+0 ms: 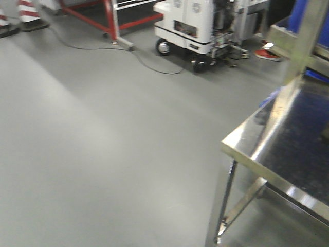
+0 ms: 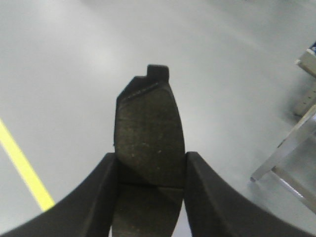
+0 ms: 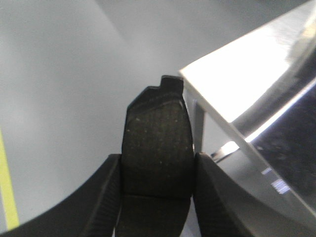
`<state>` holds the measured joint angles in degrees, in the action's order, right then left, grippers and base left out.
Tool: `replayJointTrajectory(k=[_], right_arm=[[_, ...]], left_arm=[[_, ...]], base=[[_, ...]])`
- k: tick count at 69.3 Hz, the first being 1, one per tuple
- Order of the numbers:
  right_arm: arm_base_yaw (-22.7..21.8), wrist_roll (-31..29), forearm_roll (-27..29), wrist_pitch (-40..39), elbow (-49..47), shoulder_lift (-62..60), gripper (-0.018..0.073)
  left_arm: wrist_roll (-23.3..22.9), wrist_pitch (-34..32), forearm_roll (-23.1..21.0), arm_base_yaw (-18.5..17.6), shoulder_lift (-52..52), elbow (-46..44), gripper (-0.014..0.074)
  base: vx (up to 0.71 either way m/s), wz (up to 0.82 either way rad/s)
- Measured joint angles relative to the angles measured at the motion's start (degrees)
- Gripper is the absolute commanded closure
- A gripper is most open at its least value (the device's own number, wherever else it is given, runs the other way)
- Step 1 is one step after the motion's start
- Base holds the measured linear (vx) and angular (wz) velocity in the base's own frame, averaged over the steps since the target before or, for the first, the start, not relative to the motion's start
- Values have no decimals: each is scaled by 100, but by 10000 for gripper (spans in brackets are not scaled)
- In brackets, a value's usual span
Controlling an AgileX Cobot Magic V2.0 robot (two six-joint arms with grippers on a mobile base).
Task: Move and align brake pads A on conveyor
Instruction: 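Drive the base away from the steel table holding both pads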
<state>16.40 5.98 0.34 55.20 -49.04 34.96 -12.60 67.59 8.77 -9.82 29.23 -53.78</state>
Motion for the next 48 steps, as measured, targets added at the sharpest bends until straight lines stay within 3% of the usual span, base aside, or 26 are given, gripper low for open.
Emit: replayJointTrajectory(k=[48], right_arm=[[0, 0, 0, 0, 0, 0, 571]], left_arm=[[0, 0, 6, 0, 0, 0, 603]], base=[[-15, 66]])
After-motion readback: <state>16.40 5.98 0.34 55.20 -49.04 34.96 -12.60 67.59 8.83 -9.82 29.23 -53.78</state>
